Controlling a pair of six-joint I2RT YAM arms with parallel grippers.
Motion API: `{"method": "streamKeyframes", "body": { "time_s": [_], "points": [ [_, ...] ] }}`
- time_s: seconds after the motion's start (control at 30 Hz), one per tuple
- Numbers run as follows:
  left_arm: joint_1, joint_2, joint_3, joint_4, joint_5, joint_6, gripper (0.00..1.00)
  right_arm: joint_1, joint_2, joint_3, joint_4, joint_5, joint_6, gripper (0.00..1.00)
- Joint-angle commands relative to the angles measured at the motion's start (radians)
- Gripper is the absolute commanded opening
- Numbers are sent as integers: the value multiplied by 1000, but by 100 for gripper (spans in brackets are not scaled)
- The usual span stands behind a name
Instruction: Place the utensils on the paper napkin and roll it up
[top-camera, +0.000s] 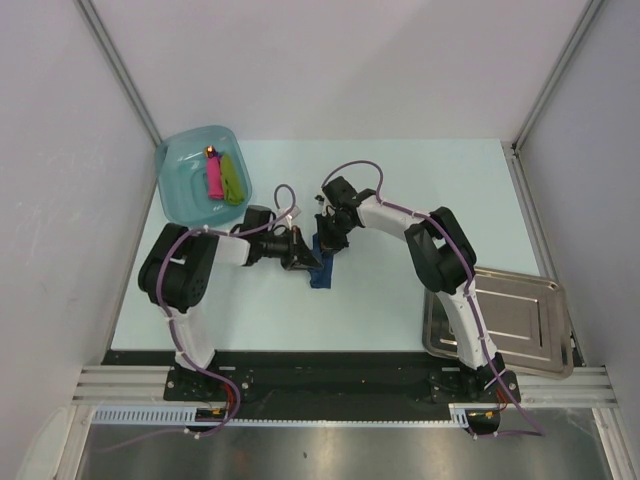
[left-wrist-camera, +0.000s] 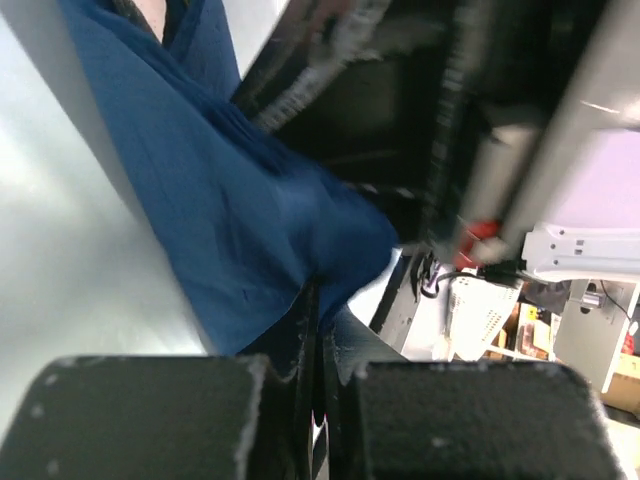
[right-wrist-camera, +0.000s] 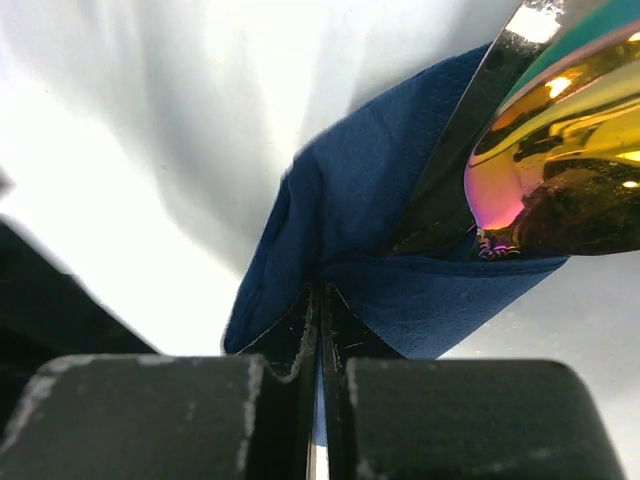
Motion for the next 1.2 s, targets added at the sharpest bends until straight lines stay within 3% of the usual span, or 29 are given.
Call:
{"method": "streamKeyframes", "body": {
  "time_s": [0.0,0.1,0.23,0.37,0.6,0.7,0.93,1.17],
  "points": [
    [-42,54,27,110,-14,-66,4,-1,81,-45,64,169,-16,0],
    [-40,99,24,71,-54,-37,5,-7,74,-51,65,166,-14,0],
    [-36,148,67,-103,-146,67,4,-12,63,-54,67,136,-11,0],
    [-22,160,69,-144,-163,95,2,-18,35,-40,73,81,-22,0],
    [-22,163,75,-160,-167,106,0,-104,-81,-46,105,-148,-15,15],
    [-22,168,82,-163,-164,110,0,-142,-112,-107,179,-268,36,15],
    [-26,160,90,-175,-157,141,0,-208,-195,-382,641,-469,341,13],
    [-34,152,98,-177,-155,150,0,-185,-129,-347,615,-454,334,7]
  ]
}}
